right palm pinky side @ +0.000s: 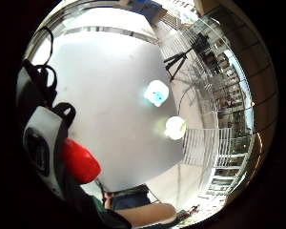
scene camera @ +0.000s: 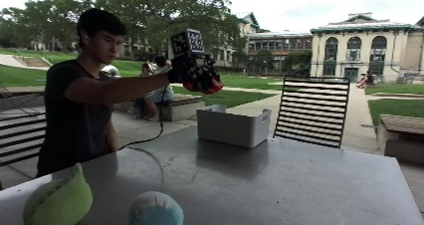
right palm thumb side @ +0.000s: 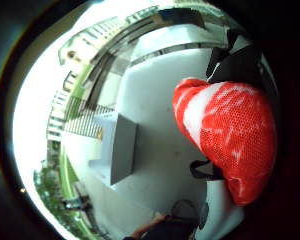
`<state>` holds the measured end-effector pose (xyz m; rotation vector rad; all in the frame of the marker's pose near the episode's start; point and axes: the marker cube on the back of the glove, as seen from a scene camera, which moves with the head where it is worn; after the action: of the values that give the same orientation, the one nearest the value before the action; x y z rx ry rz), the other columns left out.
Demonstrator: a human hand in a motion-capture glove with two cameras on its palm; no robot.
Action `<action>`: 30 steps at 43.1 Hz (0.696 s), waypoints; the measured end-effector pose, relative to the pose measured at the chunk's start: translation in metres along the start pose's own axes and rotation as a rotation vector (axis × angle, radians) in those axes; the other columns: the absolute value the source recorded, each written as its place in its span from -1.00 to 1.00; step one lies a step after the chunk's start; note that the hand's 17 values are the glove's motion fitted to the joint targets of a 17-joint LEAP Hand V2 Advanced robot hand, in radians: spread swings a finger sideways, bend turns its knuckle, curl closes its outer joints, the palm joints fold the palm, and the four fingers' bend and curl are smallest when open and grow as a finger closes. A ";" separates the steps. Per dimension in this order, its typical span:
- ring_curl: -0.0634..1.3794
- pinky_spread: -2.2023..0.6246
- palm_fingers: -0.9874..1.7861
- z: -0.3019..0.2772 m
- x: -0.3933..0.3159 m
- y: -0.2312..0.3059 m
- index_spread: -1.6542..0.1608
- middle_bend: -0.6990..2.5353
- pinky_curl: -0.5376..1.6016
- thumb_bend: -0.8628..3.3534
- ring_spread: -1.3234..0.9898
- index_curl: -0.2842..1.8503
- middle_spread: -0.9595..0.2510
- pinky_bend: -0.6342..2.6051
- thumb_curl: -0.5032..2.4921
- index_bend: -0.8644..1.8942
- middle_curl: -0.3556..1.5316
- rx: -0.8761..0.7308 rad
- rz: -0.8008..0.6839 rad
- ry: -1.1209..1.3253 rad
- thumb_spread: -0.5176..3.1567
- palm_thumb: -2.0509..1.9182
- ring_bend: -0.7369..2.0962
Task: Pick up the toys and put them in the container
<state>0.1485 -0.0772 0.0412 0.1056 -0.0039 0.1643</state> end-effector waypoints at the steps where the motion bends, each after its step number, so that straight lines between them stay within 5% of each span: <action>1: -0.26 0.24 0.41 -0.006 -0.012 0.000 0.41 -0.19 -0.14 -0.49 -0.24 -0.35 -0.05 -0.05 -0.17 -0.27 -0.13 0.003 -0.013 -0.006 -0.24 0.37 0.23; 23: -0.25 0.25 0.41 -0.064 -0.248 0.034 0.38 -0.23 -0.14 -0.52 -0.26 -0.38 -0.14 -0.03 -0.10 -0.27 -0.08 0.041 -0.327 -0.169 -0.28 0.38 0.23; 30: -0.25 0.25 0.39 -0.045 -0.235 0.014 0.38 -0.25 -0.14 -0.53 -0.26 -0.38 -0.14 -0.02 -0.08 -0.27 -0.06 0.035 -0.517 -0.218 -0.28 0.38 0.22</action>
<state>-0.0854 -0.0970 -0.0051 0.1560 -0.1897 -0.3647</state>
